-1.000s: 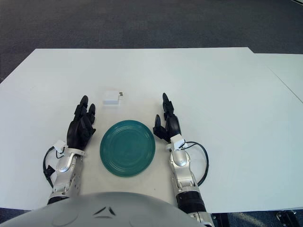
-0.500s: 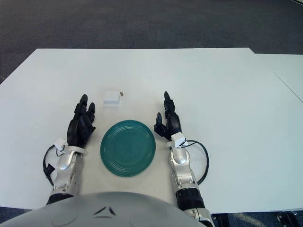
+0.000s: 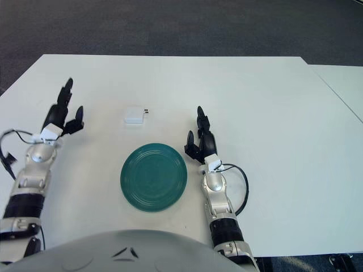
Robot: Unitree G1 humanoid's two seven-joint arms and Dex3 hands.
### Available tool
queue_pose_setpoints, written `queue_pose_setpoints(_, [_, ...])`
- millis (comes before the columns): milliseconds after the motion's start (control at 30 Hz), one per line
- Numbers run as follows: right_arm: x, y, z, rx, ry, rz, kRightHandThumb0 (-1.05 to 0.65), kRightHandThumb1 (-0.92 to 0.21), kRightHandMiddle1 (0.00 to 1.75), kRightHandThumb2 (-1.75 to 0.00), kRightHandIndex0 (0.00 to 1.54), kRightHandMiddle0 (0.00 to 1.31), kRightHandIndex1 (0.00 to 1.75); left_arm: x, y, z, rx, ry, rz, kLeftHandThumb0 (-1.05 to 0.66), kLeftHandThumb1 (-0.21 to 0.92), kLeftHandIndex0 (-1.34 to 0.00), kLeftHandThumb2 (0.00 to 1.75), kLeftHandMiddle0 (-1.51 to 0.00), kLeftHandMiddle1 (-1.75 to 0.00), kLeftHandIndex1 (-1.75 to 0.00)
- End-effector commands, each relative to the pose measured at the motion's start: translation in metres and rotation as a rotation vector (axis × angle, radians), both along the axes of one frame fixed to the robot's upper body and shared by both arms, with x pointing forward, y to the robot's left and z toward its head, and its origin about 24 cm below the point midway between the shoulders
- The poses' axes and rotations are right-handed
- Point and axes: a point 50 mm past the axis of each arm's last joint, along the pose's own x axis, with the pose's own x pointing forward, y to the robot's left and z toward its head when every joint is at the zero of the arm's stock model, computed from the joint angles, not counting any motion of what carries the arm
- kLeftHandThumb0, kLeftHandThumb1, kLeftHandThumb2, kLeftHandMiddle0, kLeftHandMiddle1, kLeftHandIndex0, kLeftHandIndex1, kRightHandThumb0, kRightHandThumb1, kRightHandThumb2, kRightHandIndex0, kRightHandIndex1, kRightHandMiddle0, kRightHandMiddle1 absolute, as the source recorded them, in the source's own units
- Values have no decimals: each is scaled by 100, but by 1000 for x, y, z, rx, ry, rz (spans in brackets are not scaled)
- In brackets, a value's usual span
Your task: Put the charger into the plate.
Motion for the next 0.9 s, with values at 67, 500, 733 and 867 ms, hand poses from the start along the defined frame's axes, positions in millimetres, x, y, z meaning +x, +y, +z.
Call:
queue_pose_setpoints(67, [-13, -2, -30, -23, 137, 24, -91, -92, 2, -96, 0, 1, 0, 27, -32, 57, 472, -155, -105, -105, 92, -7, 73, 0, 0, -6])
queue_pose_setpoints(500, [-16, 2, -30, 7, 127, -15, -94, -92, 2, -93, 0, 0, 0, 56, -76, 33, 804, 13, -331, -105, 92, -6, 54, 0, 0, -6])
queue_pose_setpoints(733, [-17, 6, -28, -3, 125, -20, -95, -92, 1, -93, 0, 0, 0, 56, -79, 9, 895, 86, -470, -105, 92, -8, 49, 0, 0, -8])
queue_pose_setpoints(867, [-17, 8, -24, -6, 116, -13, -96, -92, 1, -93, 0, 1, 0, 55, -79, 2, 915, 111, -518, -105, 92, -9, 45, 0, 0, -9])
